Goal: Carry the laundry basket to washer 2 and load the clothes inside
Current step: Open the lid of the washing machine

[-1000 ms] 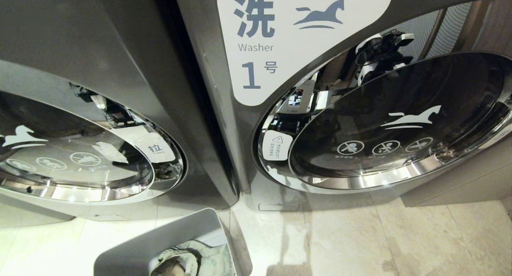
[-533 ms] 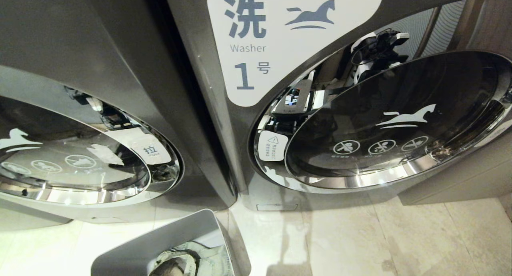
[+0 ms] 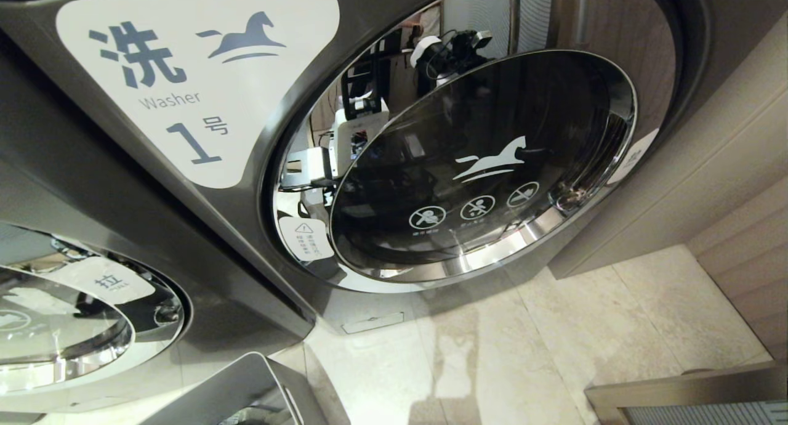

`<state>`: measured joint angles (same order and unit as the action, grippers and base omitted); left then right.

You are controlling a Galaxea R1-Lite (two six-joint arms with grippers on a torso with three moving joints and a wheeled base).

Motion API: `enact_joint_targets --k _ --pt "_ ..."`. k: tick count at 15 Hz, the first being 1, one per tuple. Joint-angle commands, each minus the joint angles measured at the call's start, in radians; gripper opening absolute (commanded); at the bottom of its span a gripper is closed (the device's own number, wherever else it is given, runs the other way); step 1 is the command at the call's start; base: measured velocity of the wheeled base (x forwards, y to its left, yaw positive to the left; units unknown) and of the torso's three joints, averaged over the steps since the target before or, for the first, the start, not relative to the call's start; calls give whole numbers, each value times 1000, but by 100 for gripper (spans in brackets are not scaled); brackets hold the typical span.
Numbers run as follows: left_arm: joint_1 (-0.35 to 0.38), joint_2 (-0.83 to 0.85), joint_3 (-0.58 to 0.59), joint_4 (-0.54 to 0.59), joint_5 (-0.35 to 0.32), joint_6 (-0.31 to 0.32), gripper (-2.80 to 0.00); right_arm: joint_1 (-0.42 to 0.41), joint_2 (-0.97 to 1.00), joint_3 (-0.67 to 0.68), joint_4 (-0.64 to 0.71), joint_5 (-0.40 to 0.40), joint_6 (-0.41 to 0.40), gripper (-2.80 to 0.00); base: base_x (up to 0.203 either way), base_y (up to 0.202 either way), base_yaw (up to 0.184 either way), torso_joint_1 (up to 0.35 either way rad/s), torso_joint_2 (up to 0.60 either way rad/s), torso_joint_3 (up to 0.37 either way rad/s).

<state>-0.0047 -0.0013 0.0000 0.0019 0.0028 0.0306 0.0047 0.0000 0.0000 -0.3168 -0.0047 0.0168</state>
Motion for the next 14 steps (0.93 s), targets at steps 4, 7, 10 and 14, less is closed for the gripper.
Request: enact_joint_targets --k 4,7,10,14 --pt "0 0 0 0 0 -6 -280 0 2 40 -2 0 0 -280 0 0 0 0 0 0" --pt "0 0 0 0 0 -6 -280 0 2 40 -2 0 0 -280 0 0 0 0 0 0" --pt "0 0 0 -2 -1 2 -280 0 2 40 -2 0 0 -280 0 0 0 0 0 0" --pt "0 32 -192 54 12 13 -280 0 2 40 -2 0 0 -280 0 0 0 0 0 0"
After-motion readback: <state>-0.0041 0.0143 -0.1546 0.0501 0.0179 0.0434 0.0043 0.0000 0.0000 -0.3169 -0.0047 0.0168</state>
